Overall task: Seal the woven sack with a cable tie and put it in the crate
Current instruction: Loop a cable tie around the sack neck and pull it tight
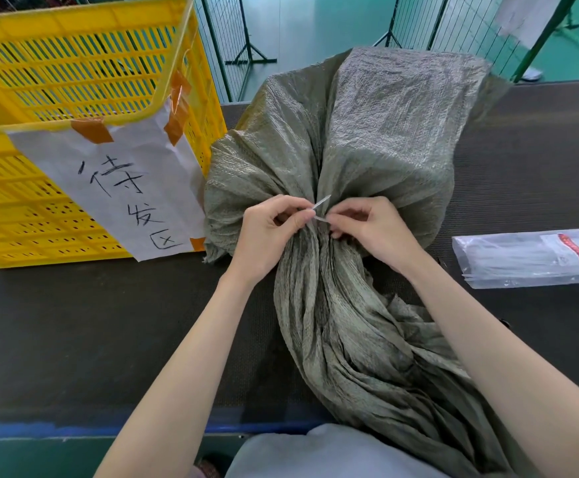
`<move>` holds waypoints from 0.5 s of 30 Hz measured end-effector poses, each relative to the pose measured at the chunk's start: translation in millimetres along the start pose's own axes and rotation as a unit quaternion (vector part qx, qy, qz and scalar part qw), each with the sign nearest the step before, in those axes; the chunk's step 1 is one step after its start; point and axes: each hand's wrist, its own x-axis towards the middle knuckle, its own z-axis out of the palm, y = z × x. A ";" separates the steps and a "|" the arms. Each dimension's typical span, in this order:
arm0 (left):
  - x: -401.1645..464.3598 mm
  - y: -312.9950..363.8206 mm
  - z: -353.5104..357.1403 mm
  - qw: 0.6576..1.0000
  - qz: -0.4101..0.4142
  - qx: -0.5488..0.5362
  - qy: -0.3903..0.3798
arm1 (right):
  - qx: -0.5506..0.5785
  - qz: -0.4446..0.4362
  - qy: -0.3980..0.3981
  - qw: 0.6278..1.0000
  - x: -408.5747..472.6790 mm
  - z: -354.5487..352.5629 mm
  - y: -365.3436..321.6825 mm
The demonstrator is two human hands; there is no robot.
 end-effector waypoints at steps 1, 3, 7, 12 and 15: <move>0.4 0.8 -0.7 1.000 0.007 0.009 -0.004 | 0.004 -0.012 0.019 1.000 -0.9 -1.2 -0.7; 1.8 3.3 -1.3 0.999 0.024 0.029 -0.012 | 0.015 -0.021 0.043 0.999 -1.8 -3.2 -2.4; 4.2 10.0 1.5 0.992 0.079 0.086 -0.040 | -0.034 -0.021 0.054 0.998 -0.5 -1.8 -3.9; 6.6 15.7 4.8 0.980 0.117 0.146 -0.069 | -0.060 -0.044 0.065 0.995 -4.3 1.1 -6.1; 6.7 17.2 5.4 0.976 0.131 0.155 -0.083 | -0.080 -0.060 0.094 0.991 -8.4 1.3 -6.7</move>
